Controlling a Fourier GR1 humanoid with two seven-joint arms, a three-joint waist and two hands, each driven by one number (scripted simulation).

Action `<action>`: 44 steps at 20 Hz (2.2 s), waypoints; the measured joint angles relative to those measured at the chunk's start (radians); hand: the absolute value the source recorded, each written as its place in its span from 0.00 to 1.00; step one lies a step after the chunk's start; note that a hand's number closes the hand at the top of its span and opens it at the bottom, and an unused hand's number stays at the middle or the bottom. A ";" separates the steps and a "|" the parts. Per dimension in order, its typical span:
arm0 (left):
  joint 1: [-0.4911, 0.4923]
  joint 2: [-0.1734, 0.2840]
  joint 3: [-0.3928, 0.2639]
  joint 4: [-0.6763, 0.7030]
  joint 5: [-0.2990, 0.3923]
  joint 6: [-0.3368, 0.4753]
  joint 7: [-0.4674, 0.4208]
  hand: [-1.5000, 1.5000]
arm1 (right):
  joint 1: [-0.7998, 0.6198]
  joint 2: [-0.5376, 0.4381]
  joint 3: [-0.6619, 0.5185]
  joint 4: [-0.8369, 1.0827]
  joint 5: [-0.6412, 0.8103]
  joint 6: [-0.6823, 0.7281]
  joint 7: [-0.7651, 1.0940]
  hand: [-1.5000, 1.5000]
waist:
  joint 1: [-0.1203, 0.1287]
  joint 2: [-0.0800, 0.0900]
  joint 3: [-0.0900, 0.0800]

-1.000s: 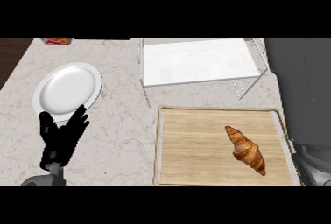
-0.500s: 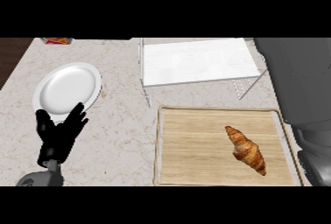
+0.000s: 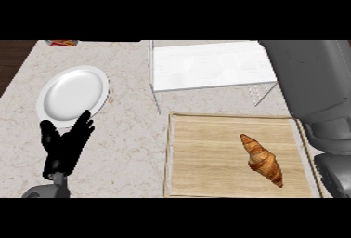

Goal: Pick the cupcake from the tray and place it in the tiered shelf

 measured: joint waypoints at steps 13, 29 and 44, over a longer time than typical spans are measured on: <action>-0.016 0.021 0.024 0.008 0.016 -0.015 0.049 0.50 | -0.043 -0.009 -0.051 0.116 -0.005 -0.053 -0.061 0.00 | -0.004 0.000 -0.001; -0.025 0.006 0.018 0.015 0.001 -0.004 0.041 0.50 | -0.073 0.008 -0.329 0.084 -0.253 -0.273 -0.052 0.00 | -0.007 0.000 -0.001; 0.007 0.005 0.024 -0.019 0.007 -0.005 0.055 0.50 | 0.038 -0.261 -0.476 -0.010 -0.330 -0.354 0.020 0.00 | -0.023 -0.006 -0.001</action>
